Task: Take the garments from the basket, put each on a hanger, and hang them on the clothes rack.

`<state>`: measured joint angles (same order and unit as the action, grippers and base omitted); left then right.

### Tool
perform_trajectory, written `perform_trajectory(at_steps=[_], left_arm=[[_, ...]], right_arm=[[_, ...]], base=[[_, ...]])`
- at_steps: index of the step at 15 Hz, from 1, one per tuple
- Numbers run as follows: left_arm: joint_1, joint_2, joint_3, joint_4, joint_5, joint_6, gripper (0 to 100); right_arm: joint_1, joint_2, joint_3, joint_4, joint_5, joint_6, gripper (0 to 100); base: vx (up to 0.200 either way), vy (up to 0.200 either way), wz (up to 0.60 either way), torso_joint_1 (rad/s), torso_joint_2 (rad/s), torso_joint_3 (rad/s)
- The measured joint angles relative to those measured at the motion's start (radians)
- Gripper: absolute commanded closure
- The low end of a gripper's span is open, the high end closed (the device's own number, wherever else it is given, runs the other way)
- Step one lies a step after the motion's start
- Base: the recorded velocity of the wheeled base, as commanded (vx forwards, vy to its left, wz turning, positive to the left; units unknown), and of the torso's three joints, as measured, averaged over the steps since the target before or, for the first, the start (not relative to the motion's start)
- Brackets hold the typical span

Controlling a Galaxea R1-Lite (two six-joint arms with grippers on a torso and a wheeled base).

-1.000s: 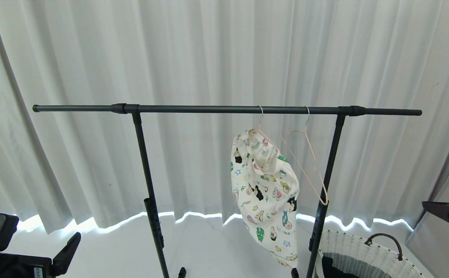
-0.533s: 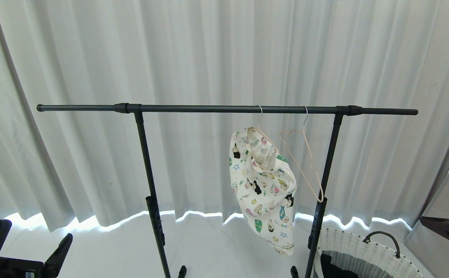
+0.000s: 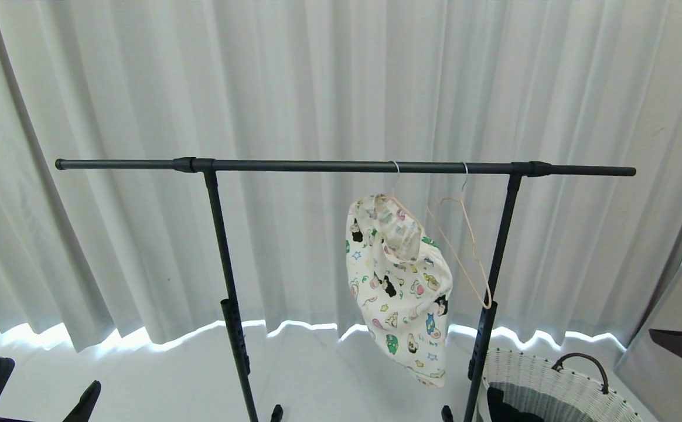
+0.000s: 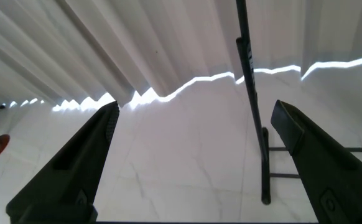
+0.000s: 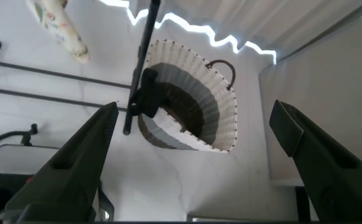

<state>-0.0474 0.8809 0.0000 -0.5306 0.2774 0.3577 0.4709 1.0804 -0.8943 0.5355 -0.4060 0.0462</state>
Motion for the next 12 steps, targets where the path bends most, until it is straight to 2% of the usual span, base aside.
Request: perform_trajectory(at_steps=[2,4,10,12], left_arm=[[-0.002,-0.056,0.0,0.067,-0.003,0.001,0],[-0.004,-0.096,0.0,0.085,-0.005,0.001,0],[-0.005,-0.206,0.0,0.182,-0.006,0.003,0],[-0.005,-0.236,0.0,0.187,-0.009,0.009,0]], right_arm=[[-0.005,-0.003,0.0,-0.001,-0.005,0.0,0],[-0.006,-0.008,0.001,0.001,-0.012,0.0,0],[-0.006,-0.01,0.002,-0.001,-0.013,-0.03,0],[-0.006,-0.012,0.016,-0.013,-0.033,-0.029,0]], base=[[0.0,-0.2,0.0,0.015,0.01,-0.002],[0.0,-0.2,0.0,0.0,0.0,0.005],[0.0,0.0,0.0,0.0,0.0,0.0],[0.0,0.0,0.0,0.0,0.0,0.0]])
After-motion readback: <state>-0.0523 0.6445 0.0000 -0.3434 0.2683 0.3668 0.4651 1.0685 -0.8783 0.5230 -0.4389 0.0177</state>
